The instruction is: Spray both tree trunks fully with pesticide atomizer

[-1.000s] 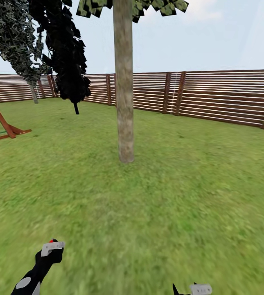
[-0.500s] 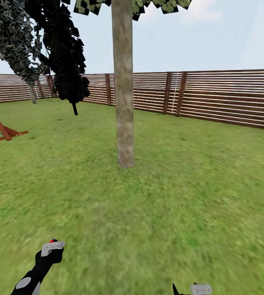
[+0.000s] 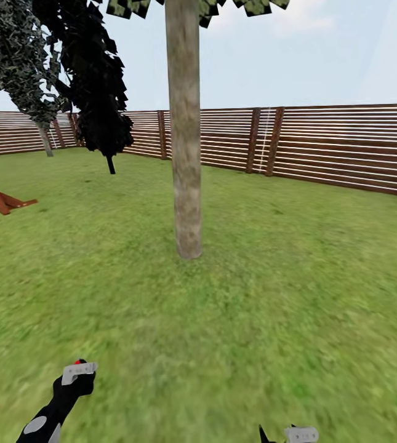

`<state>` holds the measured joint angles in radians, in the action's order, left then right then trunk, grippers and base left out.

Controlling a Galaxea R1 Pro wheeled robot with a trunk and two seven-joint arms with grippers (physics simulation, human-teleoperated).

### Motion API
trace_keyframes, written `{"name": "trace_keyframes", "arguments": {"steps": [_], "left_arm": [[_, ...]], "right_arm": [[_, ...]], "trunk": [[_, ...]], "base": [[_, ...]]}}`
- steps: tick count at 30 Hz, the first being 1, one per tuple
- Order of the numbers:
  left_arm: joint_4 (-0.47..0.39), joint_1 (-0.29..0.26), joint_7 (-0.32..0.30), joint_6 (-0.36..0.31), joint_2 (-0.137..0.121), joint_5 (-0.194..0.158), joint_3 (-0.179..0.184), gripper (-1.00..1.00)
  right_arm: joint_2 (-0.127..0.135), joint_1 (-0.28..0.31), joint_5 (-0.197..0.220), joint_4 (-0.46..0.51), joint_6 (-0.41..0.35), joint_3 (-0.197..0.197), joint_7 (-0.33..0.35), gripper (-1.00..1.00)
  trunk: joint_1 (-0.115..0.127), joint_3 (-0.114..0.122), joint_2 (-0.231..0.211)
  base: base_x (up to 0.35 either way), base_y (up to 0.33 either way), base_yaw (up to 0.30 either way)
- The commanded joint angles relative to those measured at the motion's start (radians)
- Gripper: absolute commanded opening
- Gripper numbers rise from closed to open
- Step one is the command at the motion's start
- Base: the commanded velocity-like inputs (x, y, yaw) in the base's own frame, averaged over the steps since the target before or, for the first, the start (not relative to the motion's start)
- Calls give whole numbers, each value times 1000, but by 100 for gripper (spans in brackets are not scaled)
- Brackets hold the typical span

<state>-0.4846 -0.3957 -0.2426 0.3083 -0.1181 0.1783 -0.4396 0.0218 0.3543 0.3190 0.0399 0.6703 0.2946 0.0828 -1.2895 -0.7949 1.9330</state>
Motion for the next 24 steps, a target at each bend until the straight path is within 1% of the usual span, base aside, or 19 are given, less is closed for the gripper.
{"name": "trace_keyframes", "arguments": {"steps": [1, 12, 18, 24], "left_arm": [[0, 0, 0, 0, 0, 0, 0, -100], [0, 0, 0, 0, -1, 0, 0, -100], [0, 0, 0, 0, -1, 0, 0, -100], [0, 0, 0, 0, -1, 0, 0, -100]], "right_arm": [[0, 0, 0, 0, 0, 0, 0, 100], [0, 0, 0, 0, 0, -1, 0, 100], [0, 0, 0, 0, 0, 0, 0, 100], [0, 0, 0, 0, 0, -2, 0, 100]], "trunk": [[0, 0, 0], [0, 0, 0], [0, 6, 0], [0, 7, 0]], "base": [[337, 0, 0], [337, 0, 0], [337, 0, 0], [337, 0, 0]]}}
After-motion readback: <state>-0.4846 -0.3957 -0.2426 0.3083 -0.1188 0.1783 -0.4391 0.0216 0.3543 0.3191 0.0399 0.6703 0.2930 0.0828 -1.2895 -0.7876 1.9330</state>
